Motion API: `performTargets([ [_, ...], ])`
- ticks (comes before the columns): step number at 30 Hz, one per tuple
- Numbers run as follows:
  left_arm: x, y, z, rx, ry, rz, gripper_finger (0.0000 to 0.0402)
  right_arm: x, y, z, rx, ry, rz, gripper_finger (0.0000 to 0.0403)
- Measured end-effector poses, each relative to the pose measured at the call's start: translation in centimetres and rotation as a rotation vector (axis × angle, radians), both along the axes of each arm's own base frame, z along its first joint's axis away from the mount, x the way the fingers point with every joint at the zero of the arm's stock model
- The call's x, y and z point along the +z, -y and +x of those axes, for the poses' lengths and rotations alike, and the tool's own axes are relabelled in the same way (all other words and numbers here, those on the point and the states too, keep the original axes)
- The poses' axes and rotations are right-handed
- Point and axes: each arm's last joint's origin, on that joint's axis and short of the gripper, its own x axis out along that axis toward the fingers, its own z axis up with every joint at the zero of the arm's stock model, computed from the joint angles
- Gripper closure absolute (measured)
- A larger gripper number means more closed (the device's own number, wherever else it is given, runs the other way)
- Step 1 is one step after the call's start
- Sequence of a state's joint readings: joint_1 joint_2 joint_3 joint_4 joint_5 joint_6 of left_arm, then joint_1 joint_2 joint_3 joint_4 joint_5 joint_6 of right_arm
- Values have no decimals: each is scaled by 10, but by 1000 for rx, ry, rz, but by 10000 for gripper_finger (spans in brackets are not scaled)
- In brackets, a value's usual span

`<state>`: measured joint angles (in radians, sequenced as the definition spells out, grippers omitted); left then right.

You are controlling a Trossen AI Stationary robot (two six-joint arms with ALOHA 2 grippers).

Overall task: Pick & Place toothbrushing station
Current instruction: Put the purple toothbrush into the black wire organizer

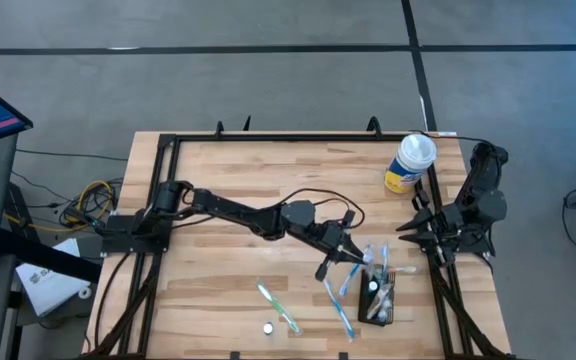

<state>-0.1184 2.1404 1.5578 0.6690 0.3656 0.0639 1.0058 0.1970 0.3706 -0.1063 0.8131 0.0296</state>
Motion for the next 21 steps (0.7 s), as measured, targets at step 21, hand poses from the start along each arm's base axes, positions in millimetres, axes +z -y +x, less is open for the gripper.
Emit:
performTargets([
  [21,-19,13,5,107,12,53,396,-1,0,0,0,-3,-9,326],
])
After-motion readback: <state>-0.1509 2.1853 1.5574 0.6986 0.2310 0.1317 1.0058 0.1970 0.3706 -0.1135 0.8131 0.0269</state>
